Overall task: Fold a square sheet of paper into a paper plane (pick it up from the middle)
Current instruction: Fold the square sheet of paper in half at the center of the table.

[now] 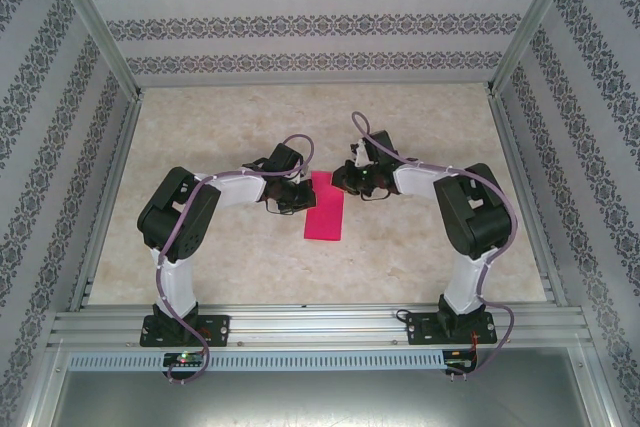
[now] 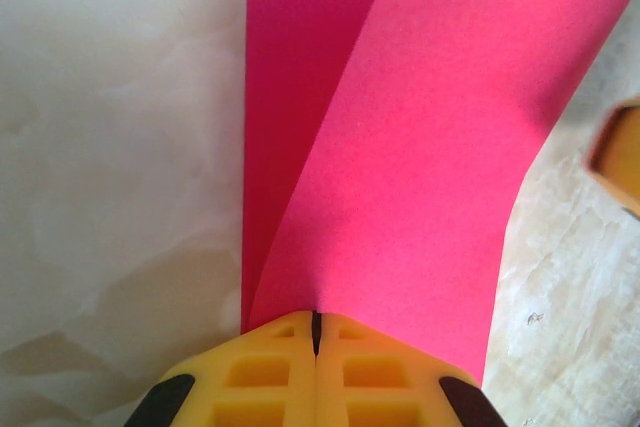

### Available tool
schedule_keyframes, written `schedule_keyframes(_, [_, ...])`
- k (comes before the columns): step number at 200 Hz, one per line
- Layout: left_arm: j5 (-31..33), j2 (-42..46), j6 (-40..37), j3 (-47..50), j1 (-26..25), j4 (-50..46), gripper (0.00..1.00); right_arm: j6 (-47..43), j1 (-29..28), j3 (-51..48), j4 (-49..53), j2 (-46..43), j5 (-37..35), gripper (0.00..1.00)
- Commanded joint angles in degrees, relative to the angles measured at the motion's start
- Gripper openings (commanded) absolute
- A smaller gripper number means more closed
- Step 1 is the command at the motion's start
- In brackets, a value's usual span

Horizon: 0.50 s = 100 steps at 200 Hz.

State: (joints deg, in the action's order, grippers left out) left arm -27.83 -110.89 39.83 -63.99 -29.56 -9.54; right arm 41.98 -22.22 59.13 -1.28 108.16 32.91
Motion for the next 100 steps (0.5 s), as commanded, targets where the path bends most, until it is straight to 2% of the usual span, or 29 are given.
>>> schedule_keyframes(1, [3.19,-2.63,-1.49,1.30,-0.73,-6.53,0.00,0.66,0.48,-0.63,-1.24,2.78,-0.60,0.14])
schedule_keyframes(31, [3.33,-2.78,-1.56,1.64,-0.69,-6.33,0.00,0.72,0.50,-1.03,0.09,4.52,-1.51,0.14])
schedule_keyframes(100, [3.49,-2.71,-1.62,1.87,-0.71,-6.13,0.00,-0.65,1.51,3.81,3.48,-0.56,0.78,0.14])
